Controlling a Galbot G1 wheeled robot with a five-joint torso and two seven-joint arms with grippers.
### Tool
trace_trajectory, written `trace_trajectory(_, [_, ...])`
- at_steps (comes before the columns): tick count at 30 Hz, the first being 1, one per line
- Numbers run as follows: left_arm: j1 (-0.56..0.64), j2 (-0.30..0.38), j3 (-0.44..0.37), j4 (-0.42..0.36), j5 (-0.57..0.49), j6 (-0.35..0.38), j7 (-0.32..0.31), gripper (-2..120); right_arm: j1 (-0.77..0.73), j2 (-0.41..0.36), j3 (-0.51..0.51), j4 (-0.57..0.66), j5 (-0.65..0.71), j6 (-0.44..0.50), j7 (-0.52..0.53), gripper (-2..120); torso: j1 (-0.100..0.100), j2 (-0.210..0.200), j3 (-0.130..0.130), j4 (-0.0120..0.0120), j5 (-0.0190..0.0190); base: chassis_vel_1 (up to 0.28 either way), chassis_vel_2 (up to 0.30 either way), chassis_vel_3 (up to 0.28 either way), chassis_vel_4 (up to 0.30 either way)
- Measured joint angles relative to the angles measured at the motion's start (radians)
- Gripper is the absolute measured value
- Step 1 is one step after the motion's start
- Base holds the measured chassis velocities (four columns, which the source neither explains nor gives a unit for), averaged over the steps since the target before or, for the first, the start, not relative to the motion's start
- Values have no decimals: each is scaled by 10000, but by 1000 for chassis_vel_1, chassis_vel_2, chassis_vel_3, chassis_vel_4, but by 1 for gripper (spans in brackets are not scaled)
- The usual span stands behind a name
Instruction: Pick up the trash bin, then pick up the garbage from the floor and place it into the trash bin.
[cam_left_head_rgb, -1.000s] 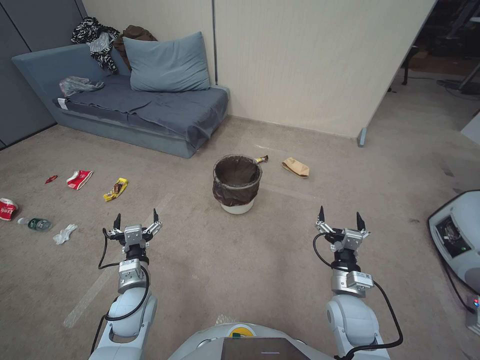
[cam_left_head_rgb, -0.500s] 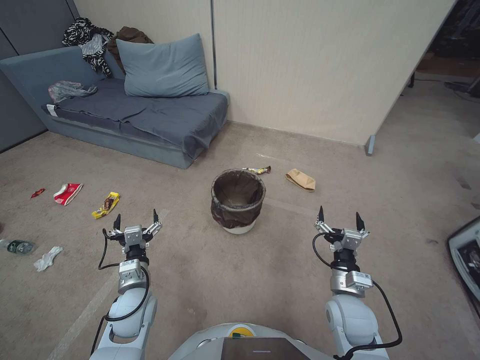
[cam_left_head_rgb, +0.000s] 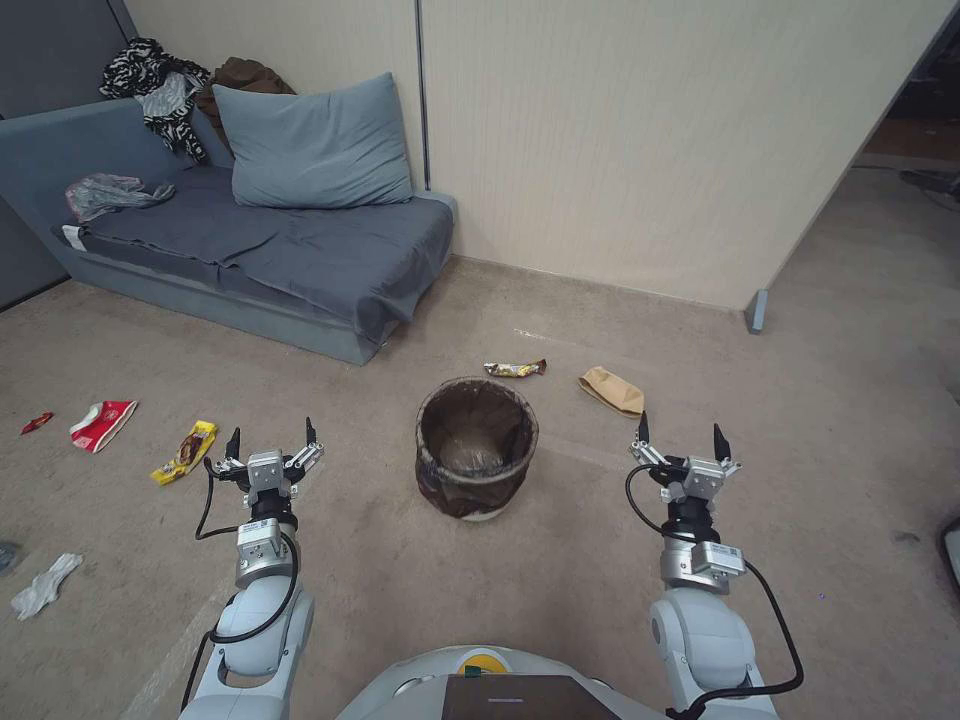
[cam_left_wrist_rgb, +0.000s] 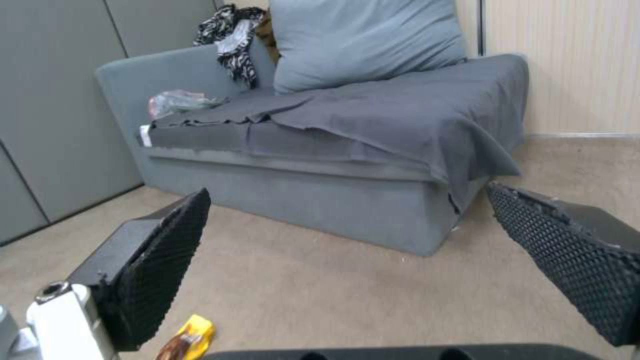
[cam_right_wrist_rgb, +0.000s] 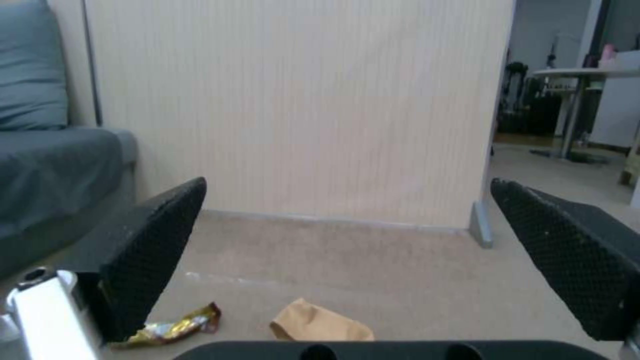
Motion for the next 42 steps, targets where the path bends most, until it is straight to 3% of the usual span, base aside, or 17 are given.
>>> trace_trajectory(20, [-132,378,74,-316,-142,258,-188,100,14,-105,-9,-56,1,-3,165,100,-1,0,-1,3,1,-28,31,27,-27])
trace_trajectory(23, [-262,851,251,-505,-587,633,-201,100,27,-112,-16,-105,4,-3,185,100,-1,0,-2,3,0,0,0,0,0])
trace_trajectory(26, [-598,2057,695,-819,-1821,1591,-234,100,17,-132,-17,-163,47,-5,190,100,-1,0,-1,2,0,0,0,0,0])
trace_trajectory(27, [-598,2057,695,-819,-1821,1591,-234,100,17,-132,-17,-163,47,-5,190,100,-1,0,-1,2,0,0,0,0,0])
trace_trajectory(30, [-1032,3082,1059,-1036,-3142,2369,-375,100,11,-198,-1,-177,114,-6,186,100,-1,0,-1,1,0,0,0,0,0])
trace_trajectory(32, [-1118,3251,1131,-1064,-3388,2476,-412,100,8,-210,4,-178,134,-6,185,100,-1,0,-1,1,0,0,0,0,0])
trace_trajectory(34, [-1648,4205,1593,-1161,-4545,2992,-566,100,3,-262,20,-178,209,-13,171,100,-1,0,0,4,0,0,0,0,0])
trace_trajectory(35, [-1648,4205,1593,-1161,-4545,2992,-566,100,3,-262,20,-178,209,-13,171,100,-1,0,0,4,0,0,0,0,0])
trace_trajectory(42, [-3133,5848,2725,-1056,-6391,3759,-818,99,4,-215,-55,-235,260,-31,130,100,-1,0,1,-1,-1,0,0,0,0])
